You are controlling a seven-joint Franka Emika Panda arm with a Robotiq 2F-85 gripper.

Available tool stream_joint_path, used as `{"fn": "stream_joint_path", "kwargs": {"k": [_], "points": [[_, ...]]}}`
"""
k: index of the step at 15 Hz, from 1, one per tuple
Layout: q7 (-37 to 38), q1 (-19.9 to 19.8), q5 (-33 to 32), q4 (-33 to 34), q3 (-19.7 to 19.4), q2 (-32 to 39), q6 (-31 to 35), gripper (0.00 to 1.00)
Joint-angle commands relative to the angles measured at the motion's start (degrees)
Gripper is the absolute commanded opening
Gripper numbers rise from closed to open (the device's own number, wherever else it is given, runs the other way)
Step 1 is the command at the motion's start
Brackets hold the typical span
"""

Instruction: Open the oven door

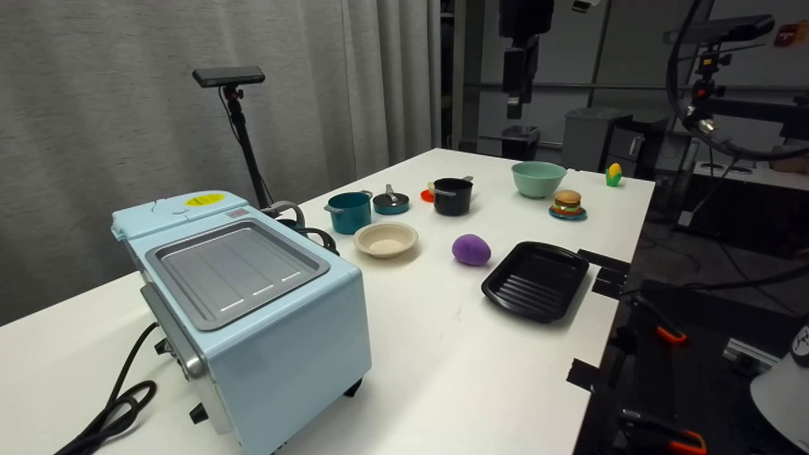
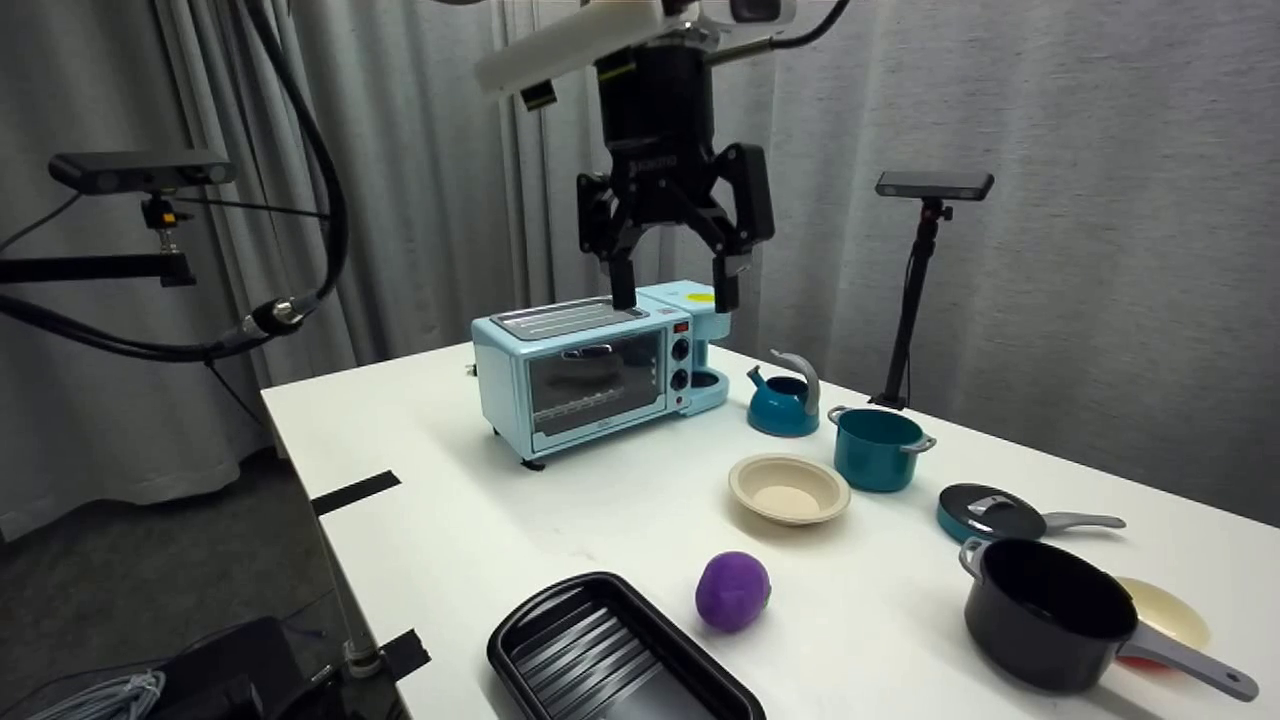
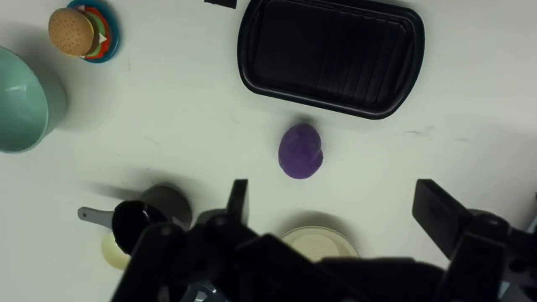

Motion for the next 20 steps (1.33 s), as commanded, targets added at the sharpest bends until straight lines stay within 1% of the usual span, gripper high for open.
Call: {"fn": "stream_joint_path", "kwargs": {"k": [1,11,18,20], "points": [[-0.65,2.04,0.68,6.63,1.53,4.70,-1.92,1.00],[-0.94,6.86,1.81,17.00,6.86,14.92,-1.43,1.00],[-1.15,8.55,3.26,21.05,9.08,20.92,1.64,1.00],[-1.17,8.96,4.10,21.57,9.56,22.46,3.50,1.00]]}}
